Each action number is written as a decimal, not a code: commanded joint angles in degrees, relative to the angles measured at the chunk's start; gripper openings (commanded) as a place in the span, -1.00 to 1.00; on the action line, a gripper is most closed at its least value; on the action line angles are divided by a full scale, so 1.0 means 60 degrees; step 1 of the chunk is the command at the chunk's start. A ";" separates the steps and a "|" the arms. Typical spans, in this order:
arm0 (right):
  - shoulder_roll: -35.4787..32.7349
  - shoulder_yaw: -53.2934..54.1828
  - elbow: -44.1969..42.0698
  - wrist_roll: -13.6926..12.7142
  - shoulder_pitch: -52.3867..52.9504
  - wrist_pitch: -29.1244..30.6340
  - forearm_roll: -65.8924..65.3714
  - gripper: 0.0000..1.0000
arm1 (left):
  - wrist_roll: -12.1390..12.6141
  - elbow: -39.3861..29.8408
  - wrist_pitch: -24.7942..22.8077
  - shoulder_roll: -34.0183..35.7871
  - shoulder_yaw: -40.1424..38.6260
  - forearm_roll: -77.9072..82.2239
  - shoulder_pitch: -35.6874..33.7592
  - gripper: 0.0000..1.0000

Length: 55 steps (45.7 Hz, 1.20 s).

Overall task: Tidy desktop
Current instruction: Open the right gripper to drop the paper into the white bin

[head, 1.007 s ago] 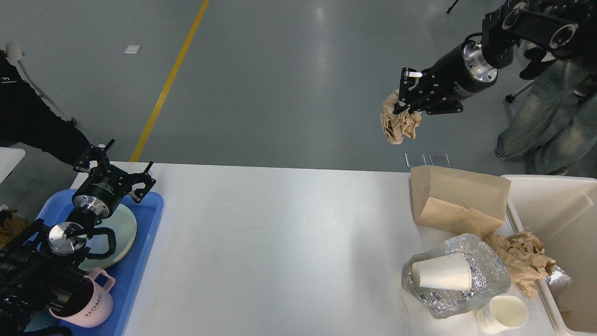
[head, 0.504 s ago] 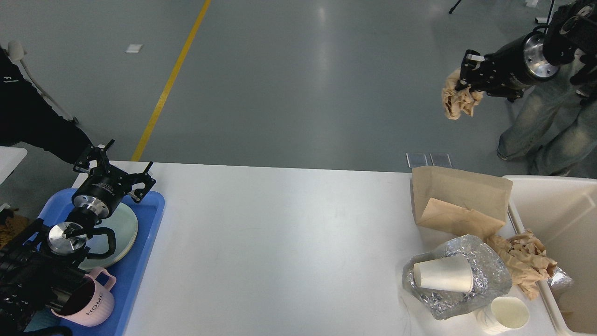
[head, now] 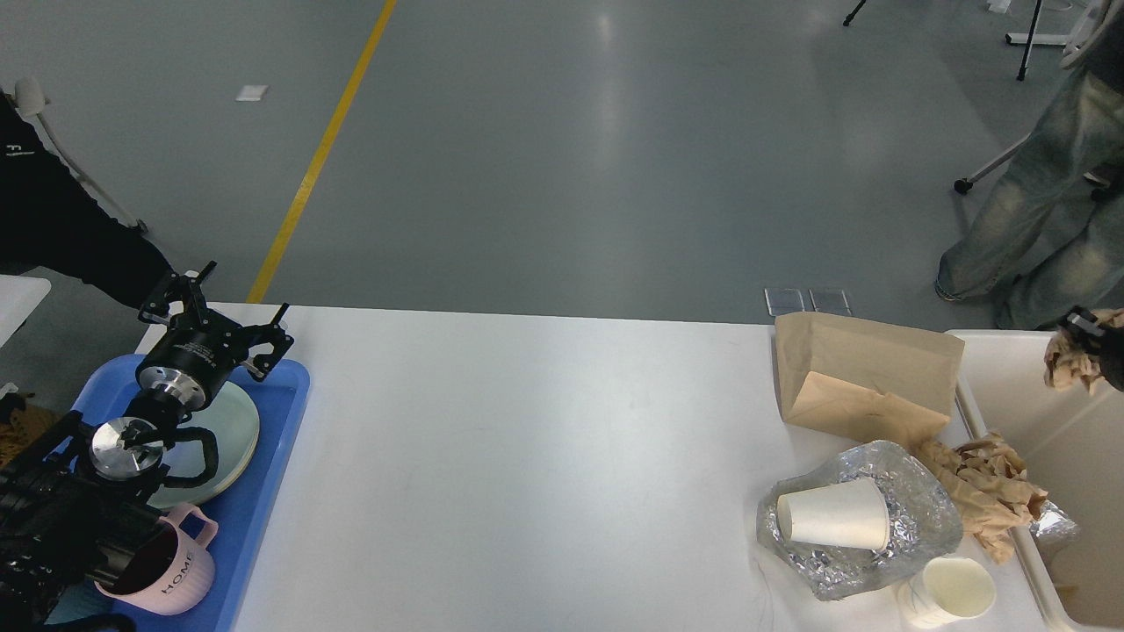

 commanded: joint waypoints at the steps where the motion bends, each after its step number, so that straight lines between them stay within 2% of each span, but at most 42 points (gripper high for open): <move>1: 0.0276 0.0052 -0.0740 0.0012 -0.1373 -0.0437 -0.0005 -0.40 | 0.0000 0.0000 0.0000 0.0002 0.0000 0.0000 0.0000 0.93; 2: 0.0349 0.0052 -0.0828 0.0012 -0.1461 -0.0480 -0.0005 -0.08 | 0.0000 0.0000 0.0000 0.0002 0.0000 0.0000 0.0000 0.93; 4: 0.0452 0.0067 -0.0960 0.0027 -0.1564 -0.0597 -0.0005 0.76 | 0.0000 0.0000 0.0000 0.0002 0.0000 0.0000 0.0000 0.93; 5: 0.0467 0.0096 -0.1018 0.0041 -0.1579 -0.0656 0.0010 1.00 | 0.0000 0.0000 0.0000 0.0002 0.0000 0.0000 0.0000 0.93; 24: 0.0497 0.0331 -0.0770 0.0056 -0.1755 -0.0496 0.0069 1.00 | 0.0000 0.0000 0.0000 0.0002 0.0000 0.0000 0.0000 0.93; 31: 0.0482 0.0213 -0.0214 0.0071 -0.1478 -0.0027 0.0069 1.00 | 0.0000 0.0000 0.0000 0.0002 0.0000 0.0000 0.0000 0.93; 35: 0.0482 0.0213 -0.0155 0.0056 -0.1141 0.0557 0.0083 1.00 | 0.0000 0.0000 0.0000 0.0002 0.0000 0.0000 0.0000 0.93; 45: 0.0497 0.0345 0.0269 0.0027 0.1143 0.2374 0.0112 1.00 | 0.0000 0.0000 0.0000 0.0002 0.0000 0.0000 0.0000 0.93; 55: 0.0892 -0.0050 0.2187 0.0012 0.3750 0.3108 0.0127 1.00 | 0.0000 0.0000 0.0000 0.0002 0.0000 0.0000 0.0000 0.93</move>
